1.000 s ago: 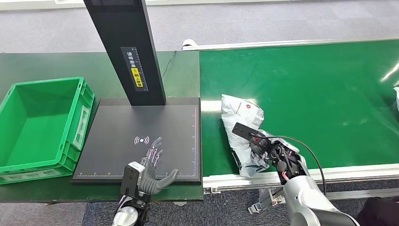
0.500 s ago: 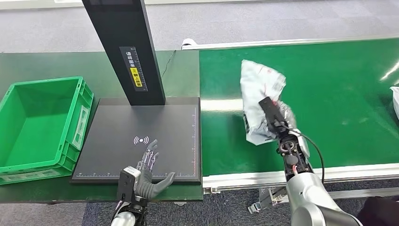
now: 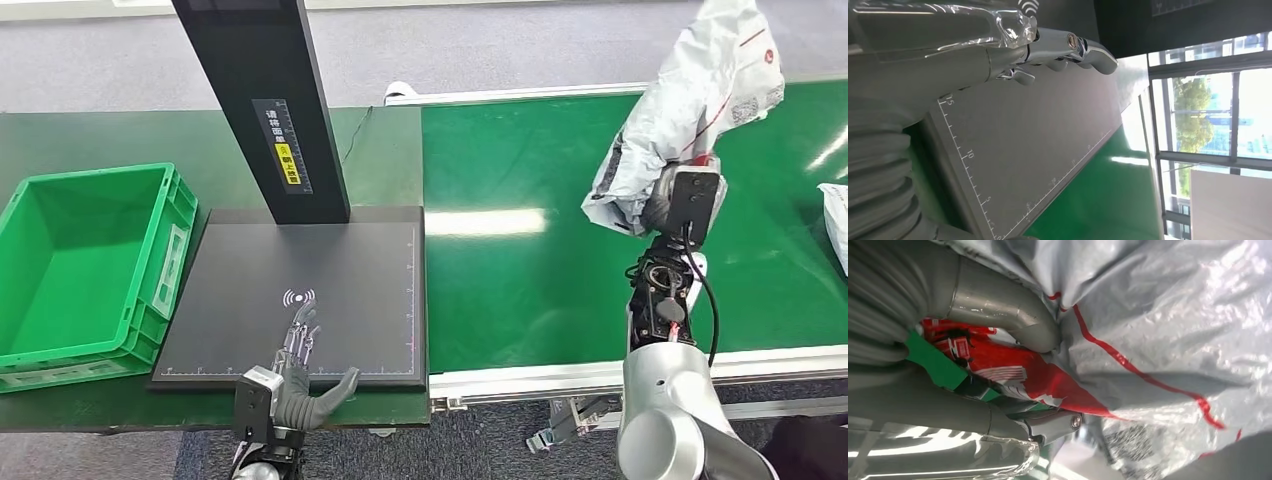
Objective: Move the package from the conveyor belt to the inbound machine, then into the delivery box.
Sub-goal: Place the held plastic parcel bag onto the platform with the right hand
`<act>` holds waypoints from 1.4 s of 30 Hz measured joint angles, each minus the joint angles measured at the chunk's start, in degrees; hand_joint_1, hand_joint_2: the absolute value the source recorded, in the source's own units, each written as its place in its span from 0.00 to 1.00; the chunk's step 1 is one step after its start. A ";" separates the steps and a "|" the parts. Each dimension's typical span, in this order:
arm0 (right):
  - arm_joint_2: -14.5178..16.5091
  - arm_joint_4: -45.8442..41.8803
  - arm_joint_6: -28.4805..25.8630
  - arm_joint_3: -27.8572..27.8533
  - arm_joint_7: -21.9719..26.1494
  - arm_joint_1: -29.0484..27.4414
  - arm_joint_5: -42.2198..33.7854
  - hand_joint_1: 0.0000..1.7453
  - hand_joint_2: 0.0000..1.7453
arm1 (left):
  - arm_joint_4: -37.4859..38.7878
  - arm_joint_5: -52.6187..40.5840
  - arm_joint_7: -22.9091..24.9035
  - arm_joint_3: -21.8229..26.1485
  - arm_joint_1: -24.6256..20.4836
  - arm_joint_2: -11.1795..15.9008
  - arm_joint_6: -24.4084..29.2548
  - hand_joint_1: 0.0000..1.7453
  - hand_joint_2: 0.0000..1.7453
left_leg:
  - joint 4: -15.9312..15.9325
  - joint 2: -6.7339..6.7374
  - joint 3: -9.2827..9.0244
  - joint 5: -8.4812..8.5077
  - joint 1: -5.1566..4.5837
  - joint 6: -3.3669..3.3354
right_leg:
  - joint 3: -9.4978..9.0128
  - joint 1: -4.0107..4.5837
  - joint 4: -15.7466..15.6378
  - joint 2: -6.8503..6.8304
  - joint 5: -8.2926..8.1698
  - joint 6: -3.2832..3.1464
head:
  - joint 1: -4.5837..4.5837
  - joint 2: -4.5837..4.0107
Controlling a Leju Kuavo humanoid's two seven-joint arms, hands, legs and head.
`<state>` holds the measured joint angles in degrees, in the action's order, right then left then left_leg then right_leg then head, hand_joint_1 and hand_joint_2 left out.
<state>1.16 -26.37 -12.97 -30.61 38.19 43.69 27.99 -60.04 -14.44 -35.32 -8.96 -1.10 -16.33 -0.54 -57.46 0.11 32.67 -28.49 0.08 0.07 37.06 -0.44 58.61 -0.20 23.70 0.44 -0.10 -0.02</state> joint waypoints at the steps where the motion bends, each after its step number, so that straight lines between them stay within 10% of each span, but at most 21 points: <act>1: 0.78 -0.57 2.20 1.32 0.07 -0.33 0.65 1.00 1.00 | -0.62 -0.10 -0.24 -0.01 0.24 0.00 0.02 0.00 1.00 | 0.00 0.07 -0.01 -0.01 0.01 0.01 | 0.01 0.01 0.01 0.07 0.00 -0.01 | 0.00 0.01; 18: 14.36 0.28 31.97 35.38 0.45 -7.38 5.95 1.00 1.00 | -12.54 -2.17 -1.07 -0.27 2.73 0.60 -0.61 0.00 1.00 | 0.03 0.00 0.04 0.02 0.13 0.23 | 0.15 0.14 0.09 0.06 0.09 -0.17 | -0.01 -0.01; 34: 16.13 2.94 33.96 43.54 -5.84 -7.70 3.60 1.00 1.00 | -14.84 -1.99 -1.02 -0.54 3.20 1.40 0.36 0.00 1.00 | 0.02 -0.01 0.03 0.01 0.10 0.23 | 0.15 0.12 0.08 0.06 0.08 -0.17 | -0.01 0.01; 42: 16.08 4.76 20.95 47.60 -19.00 -7.99 3.15 1.00 1.00 | -16.26 -1.81 1.37 -1.86 3.29 1.44 3.07 0.00 1.00 | 0.02 0.00 0.03 0.02 0.10 0.22 | 0.14 0.11 0.08 0.07 0.08 -0.17 | -0.01 -0.01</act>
<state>17.24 -21.61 7.98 16.99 19.19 35.70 31.14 -76.30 -16.25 -33.95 -10.82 2.18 -14.88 2.53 -57.44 0.11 32.70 -28.47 0.18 0.30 37.20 -0.33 58.69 -0.13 23.78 0.27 -0.11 -0.02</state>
